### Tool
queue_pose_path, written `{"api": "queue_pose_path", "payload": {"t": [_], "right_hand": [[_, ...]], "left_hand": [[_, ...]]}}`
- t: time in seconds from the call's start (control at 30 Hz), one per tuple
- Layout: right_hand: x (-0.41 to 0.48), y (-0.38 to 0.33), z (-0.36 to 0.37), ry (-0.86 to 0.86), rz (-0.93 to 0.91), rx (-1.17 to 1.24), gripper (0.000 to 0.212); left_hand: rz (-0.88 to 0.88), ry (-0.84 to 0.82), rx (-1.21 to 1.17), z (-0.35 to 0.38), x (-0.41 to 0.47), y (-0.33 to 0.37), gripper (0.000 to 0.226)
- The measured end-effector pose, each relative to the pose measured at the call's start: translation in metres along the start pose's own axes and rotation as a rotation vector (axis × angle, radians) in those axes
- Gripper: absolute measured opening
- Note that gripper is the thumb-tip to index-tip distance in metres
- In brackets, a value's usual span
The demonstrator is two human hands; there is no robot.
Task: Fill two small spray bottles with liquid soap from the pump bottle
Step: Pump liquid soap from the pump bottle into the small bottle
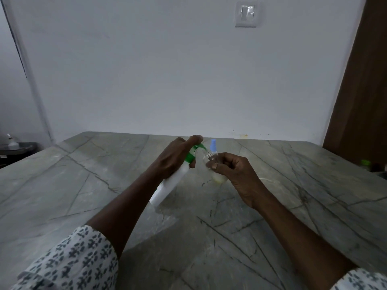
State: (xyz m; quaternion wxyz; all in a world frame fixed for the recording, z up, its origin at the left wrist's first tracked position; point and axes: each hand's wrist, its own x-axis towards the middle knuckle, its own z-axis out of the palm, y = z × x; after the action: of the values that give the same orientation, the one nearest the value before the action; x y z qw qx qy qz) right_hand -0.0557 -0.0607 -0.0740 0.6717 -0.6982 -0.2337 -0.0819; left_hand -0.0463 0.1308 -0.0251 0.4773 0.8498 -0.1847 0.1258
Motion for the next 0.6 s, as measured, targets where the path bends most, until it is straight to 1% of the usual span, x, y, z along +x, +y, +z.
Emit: {"api": "queue_pose_path", "payload": {"t": [0.23,0.33,0.47,0.6], "right_hand": [[0.000,0.001,0.003,-0.019,-0.016,-0.001,0.022],[0.000,0.002,0.005,-0.019,-0.016,-0.009,0.024],[0.004,-0.002,0.006,0.011,-0.015,0.001,0.024],[0.005,-0.010,0.005,0.021,-0.024,0.001,0.025]], "left_hand": [[-0.015,0.014,-0.047,-0.001,-0.001,0.004,0.054],[-0.019,0.013,-0.077,-0.002,-0.001,0.001,0.054],[-0.033,0.044,-0.067,-0.003,-0.003,0.004,0.065],[-0.046,0.043,-0.134,-0.003,-0.007,0.014,0.055]]}}
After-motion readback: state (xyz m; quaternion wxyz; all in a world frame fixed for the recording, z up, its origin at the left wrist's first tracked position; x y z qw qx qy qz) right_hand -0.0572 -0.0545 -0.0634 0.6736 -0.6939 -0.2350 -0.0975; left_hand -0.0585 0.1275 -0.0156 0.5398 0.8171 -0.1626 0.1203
